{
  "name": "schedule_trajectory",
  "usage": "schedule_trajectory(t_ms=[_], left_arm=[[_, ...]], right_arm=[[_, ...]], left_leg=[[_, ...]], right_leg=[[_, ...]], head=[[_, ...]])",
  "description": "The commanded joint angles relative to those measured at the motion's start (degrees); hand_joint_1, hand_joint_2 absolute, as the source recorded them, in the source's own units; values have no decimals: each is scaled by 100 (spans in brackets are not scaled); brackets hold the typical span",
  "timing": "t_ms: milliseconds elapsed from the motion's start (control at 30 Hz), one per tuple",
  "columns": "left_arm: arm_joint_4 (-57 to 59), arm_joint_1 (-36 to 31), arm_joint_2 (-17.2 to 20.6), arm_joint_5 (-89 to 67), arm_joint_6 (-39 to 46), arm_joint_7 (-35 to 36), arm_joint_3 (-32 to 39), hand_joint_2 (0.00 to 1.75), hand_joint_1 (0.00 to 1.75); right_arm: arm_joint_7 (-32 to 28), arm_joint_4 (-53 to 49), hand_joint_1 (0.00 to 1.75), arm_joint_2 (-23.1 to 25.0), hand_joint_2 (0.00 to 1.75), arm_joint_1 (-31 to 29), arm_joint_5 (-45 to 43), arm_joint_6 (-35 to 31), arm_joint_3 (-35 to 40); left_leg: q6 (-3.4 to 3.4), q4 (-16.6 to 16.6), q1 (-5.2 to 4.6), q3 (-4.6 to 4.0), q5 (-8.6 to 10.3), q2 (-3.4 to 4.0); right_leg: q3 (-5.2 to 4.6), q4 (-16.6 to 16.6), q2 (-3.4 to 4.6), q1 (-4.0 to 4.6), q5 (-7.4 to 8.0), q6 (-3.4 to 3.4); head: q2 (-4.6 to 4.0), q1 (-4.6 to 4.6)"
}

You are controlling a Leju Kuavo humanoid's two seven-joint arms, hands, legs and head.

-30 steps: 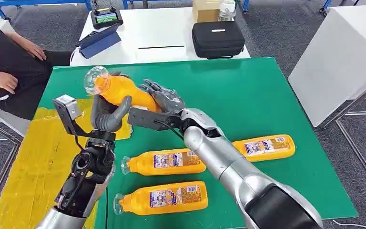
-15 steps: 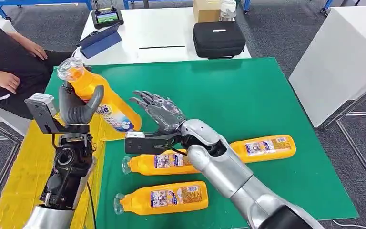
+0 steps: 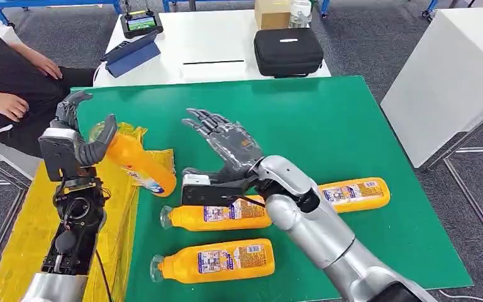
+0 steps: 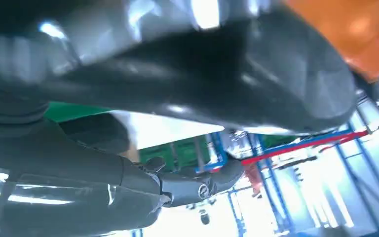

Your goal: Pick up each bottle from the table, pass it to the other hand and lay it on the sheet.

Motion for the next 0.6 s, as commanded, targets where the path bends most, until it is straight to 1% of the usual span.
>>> schedule_trajectory(t_ms=[33,100,133,200,267,333,367,433,467,567,600], left_arm=[[752,-159,255,-671,219,70,188,175,175],[667,-26,281,-687,177,87,287,175,175],[667,-4,285,-681,175,82,295,175,175],[635,40,288,-678,161,84,325,175,175],[635,40,288,-678,161,84,325,175,175],[639,33,281,-681,155,89,321,175,175],[639,33,281,-681,155,89,321,175,175],[639,33,281,-681,155,89,321,175,175],[650,26,276,-684,137,118,326,175,175],[725,88,320,-667,78,163,375,175,175],[744,93,325,-656,65,169,391,175,175]], right_arm=[[-64,-476,0,-730,0,237,-53,-169,-553],[-50,-686,0,-877,0,371,0,-246,-732],[-50,-689,0,-912,0,379,-1,-246,-756],[-45,-803,0,-943,0,452,14,-253,-830],[-45,-803,0,-943,0,452,14,-253,-830],[-43,-803,0,-916,0,447,27,-247,-815],[-43,-803,0,-916,0,447,27,-247,-815],[-43,-803,0,-916,0,447,27,-247,-815],[-36,-792,0,-872,0,466,-7,-266,-864],[-58,-846,0,-964,0,587,-89,-311,-1056],[-64,-826,0,-993,0,592,-88,-313,-1071]], left_leg=[[1,-6,-3,27,-4,-14],[0,-6,-4,37,-10,-17],[0,-5,-2,14,-2,-11],[0,-6,-4,25,-7,-8],[-1,-4,-3,13,-4,-5],[-3,-1,-5,35,-13,-7],[-1,-2,-4,12,-4,-4],[-2,-2,-3,19,-6,-4],[-1,-3,-4,17,-4,-3],[-1,-4,-2,12,-2,-3],[-2,-4,-5,44,-14,-4]], right_leg=[[33,-7,-19,-2,-9,0],[45,-7,-24,-2,-17,0],[19,-5,-14,-1,-6,0],[30,-6,-11,-3,-11,0],[17,-3,-7,-2,-6,0],[38,0,-13,-3,-17,-2],[14,-1,-7,-3,-5,-1],[21,-1,-8,-2,-7,-1],[17,-1,-6,-3,-6,-1],[13,-3,-6,-2,-3,0],[46,-3,-11,-3,-17,-2]], head=[[0,2],[0,2],[0,2],[0,0],[0,2],[0,0],[0,0],[0,2],[0,0],[0,0],[0,0]])
